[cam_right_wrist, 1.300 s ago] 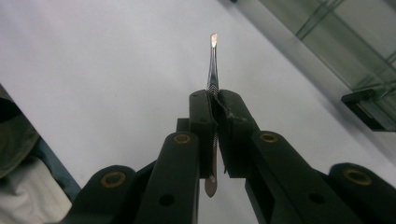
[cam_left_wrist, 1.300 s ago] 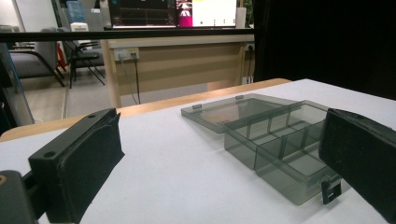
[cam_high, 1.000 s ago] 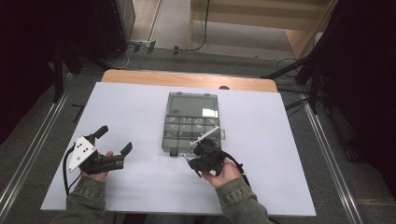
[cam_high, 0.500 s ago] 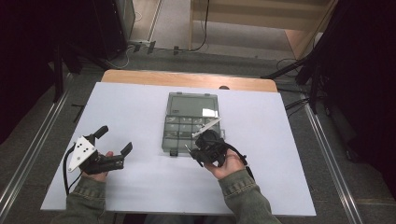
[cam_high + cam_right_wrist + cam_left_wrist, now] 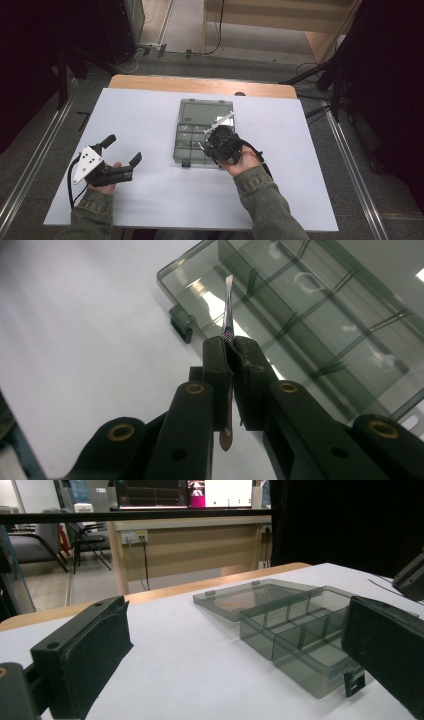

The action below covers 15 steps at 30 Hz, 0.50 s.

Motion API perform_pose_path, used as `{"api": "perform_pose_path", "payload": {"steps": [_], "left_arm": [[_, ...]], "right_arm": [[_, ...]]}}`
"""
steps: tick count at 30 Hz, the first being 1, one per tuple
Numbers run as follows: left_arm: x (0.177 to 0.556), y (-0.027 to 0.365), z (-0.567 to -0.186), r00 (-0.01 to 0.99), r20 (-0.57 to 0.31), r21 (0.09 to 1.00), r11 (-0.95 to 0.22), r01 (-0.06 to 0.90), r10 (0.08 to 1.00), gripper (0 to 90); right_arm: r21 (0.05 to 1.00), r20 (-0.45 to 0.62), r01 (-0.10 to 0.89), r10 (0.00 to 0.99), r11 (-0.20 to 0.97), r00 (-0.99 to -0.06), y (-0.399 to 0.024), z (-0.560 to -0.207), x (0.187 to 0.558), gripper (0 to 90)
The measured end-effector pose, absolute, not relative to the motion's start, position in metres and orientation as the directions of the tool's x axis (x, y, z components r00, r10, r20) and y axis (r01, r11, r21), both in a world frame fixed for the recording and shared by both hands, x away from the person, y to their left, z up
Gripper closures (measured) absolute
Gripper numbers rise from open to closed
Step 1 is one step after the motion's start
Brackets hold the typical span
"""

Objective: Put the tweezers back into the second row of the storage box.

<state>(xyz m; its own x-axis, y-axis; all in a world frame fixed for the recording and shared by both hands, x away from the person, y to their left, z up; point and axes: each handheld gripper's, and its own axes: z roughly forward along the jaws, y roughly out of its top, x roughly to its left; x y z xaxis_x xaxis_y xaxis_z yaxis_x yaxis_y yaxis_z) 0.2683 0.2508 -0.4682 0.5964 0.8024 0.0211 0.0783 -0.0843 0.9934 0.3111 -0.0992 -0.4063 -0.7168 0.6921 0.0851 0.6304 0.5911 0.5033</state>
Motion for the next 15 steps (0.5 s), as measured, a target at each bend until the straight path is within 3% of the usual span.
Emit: {"api": "perform_pose_path", "payload": {"steps": [15], "left_arm": [[0.268, 0.251, -0.468, 0.596, 0.018, 0.993, -0.083, 0.081, 0.803, 0.0]], "right_arm": [[0.537, -0.105, 0.417, 0.549, 0.733, -0.829, -0.098, -0.421, 0.323, 85.3]]}}
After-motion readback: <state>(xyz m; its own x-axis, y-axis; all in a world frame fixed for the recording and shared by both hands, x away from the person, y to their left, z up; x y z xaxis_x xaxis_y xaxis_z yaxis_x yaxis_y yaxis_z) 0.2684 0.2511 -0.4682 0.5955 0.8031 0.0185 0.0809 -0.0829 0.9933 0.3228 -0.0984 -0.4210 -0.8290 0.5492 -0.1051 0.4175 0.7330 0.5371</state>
